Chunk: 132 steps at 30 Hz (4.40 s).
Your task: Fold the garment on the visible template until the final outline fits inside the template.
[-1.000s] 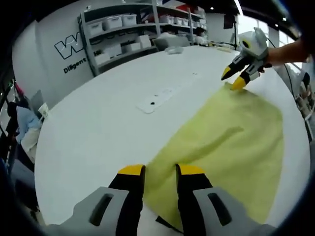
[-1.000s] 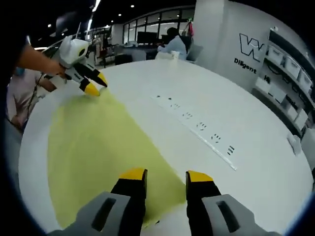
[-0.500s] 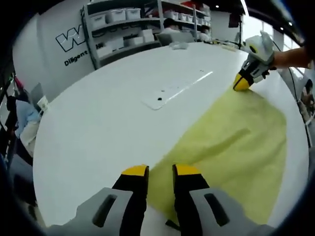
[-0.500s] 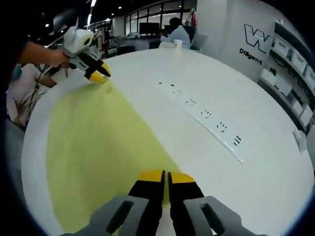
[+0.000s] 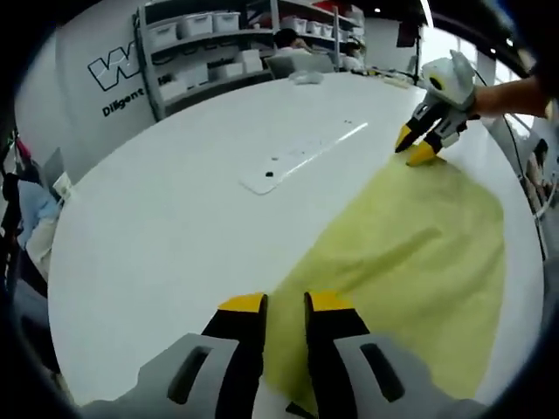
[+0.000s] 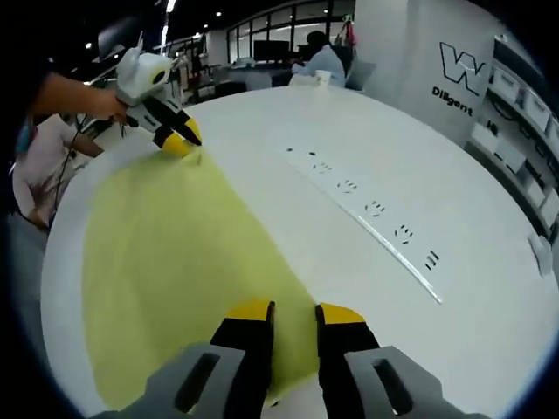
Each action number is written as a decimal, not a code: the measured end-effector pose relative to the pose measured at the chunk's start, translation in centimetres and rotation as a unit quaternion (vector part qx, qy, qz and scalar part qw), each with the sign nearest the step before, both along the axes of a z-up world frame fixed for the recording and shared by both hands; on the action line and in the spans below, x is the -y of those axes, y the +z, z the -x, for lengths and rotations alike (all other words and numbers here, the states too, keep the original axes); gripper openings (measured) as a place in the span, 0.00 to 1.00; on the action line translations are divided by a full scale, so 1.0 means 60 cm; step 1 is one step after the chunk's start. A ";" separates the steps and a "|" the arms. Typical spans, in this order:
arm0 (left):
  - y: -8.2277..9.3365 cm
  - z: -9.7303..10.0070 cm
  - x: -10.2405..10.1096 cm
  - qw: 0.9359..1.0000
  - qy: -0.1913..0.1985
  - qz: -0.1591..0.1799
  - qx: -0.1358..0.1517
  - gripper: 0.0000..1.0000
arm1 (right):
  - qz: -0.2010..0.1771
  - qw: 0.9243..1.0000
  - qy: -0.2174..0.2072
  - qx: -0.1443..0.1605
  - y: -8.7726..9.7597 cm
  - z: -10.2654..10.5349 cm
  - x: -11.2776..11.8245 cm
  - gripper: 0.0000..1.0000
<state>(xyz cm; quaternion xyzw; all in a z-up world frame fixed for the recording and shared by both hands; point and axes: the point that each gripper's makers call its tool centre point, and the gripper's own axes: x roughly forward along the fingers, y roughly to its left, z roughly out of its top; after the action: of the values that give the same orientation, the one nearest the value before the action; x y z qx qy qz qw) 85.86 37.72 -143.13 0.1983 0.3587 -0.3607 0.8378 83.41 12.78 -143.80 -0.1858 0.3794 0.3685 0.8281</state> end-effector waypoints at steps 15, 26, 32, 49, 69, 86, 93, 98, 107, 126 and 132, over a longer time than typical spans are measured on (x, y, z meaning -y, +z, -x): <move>0.019 -0.015 -0.010 0.999 0.030 0.018 0.004 0.04 | -0.012 0.999 -0.005 0.031 0.033 -0.003 0.007 0.00; 0.027 -0.006 0.069 0.997 -0.037 0.063 0.020 0.21 | -0.025 0.999 0.025 0.039 0.029 0.007 -0.024 0.16; 0.007 -0.001 0.083 0.998 -0.043 0.053 -0.005 0.21 | -0.018 0.998 0.047 0.029 0.014 0.000 -0.046 0.17; 0.008 0.012 0.066 0.998 -0.065 0.025 -0.009 0.05 | -0.022 0.999 0.027 0.037 0.021 -0.021 -0.033 0.00; -0.004 0.018 0.078 0.997 -0.049 0.048 -0.045 0.27 | -0.034 0.997 0.068 0.015 -0.002 -0.005 -0.081 0.13; 0.002 0.027 0.075 0.996 -0.065 0.034 -0.046 0.05 | -0.030 0.997 0.070 0.016 0.015 0.002 -0.084 0.00; 0.026 0.008 0.075 0.997 -0.052 0.051 -0.023 0.05 | -0.040 0.996 0.068 0.030 0.031 0.000 -0.080 0.00; 0.028 -0.007 0.073 0.998 -0.038 0.048 -0.005 0.05 | -0.038 0.997 0.053 0.046 0.037 -0.015 -0.073 0.00; 0.016 -0.025 0.071 1.000 0.001 0.020 0.014 0.07 | 0.008 0.996 0.033 0.077 0.027 -0.044 -0.063 0.00; 0.012 0.015 0.019 0.999 -0.002 -0.003 0.037 0.14 | 0.028 0.999 -0.011 0.045 0.011 0.011 0.004 0.15; 0.013 0.037 0.001 1.000 0.005 -0.004 0.029 0.18 | 0.036 0.998 -0.034 0.038 0.010 0.021 0.024 0.16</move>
<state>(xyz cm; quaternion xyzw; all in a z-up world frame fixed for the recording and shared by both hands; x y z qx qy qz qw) 83.66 37.65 -142.33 0.2102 0.3368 -0.3492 0.8488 82.14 11.37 -143.19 -0.2168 0.3670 0.3190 0.8465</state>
